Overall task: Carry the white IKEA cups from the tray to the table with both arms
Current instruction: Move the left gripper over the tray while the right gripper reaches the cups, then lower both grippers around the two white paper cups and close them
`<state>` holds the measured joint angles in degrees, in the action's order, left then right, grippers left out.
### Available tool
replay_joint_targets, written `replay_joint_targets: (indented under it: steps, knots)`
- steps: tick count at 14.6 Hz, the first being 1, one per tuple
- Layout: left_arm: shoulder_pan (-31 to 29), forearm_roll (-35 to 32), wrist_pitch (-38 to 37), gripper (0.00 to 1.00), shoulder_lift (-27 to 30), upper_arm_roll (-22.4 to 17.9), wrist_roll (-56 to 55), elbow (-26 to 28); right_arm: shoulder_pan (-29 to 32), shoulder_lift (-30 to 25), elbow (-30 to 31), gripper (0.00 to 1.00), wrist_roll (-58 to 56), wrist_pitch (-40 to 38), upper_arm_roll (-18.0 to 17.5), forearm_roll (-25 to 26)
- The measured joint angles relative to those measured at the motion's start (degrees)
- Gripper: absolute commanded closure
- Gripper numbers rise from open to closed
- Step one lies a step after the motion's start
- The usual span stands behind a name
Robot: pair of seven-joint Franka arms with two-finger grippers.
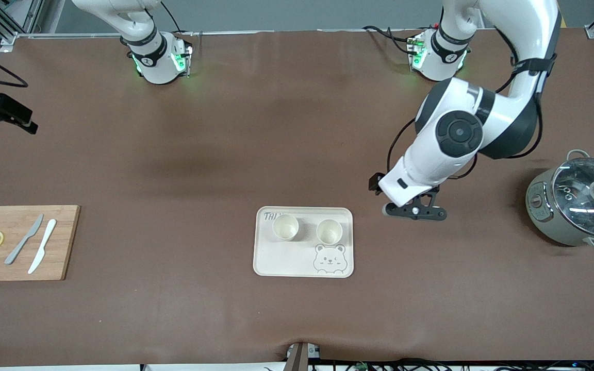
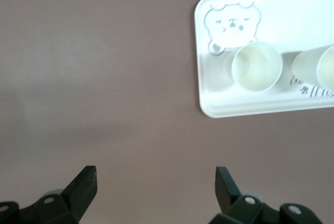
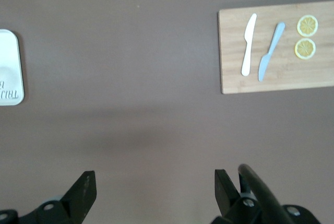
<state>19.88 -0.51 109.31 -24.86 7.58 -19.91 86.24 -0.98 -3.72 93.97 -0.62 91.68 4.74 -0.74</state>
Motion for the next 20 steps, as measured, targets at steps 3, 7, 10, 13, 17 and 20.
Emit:
replay_joint_targets:
  steps: [3, 7, 10, 13, 17, 20]
  knots:
    - [1.55, -0.02, 0.35, 0.00, -4.60, -0.17, -2.83, -4.35, -0.80, 3.51, -0.01, 0.00, 0.92, 4.13, -0.22, -6.62]
    - [3.18, -0.16, 3.41, 0.00, -10.19, -0.88, -4.49, -9.08, -11.45, 12.60, 0.04, 0.00, 11.70, 18.90, -0.72, -8.18]
    - [6.36, -0.20, 5.89, 0.00, -13.60, -4.13, -5.27, -12.10, -19.95, 19.07, -0.58, 0.00, 25.59, 24.81, -0.93, -3.19]
    - [9.84, -0.20, 10.73, 0.00, -16.62, -6.83, -7.50, -13.29, -24.03, 24.27, -3.56, 0.00, 35.52, 25.52, -0.91, -0.51]
    - [10.53, -0.21, 13.58, 0.00, -19.12, -7.12, -8.02, -14.17, -24.45, 29.04, -4.93, 0.00, 39.89, 26.21, -0.79, -0.59]
    - [10.53, -0.21, 13.56, 0.00, -20.34, -7.18, -8.02, -14.15, -26.71, 32.97, -5.79, 0.00, 45.43, 29.39, -0.86, -0.62]
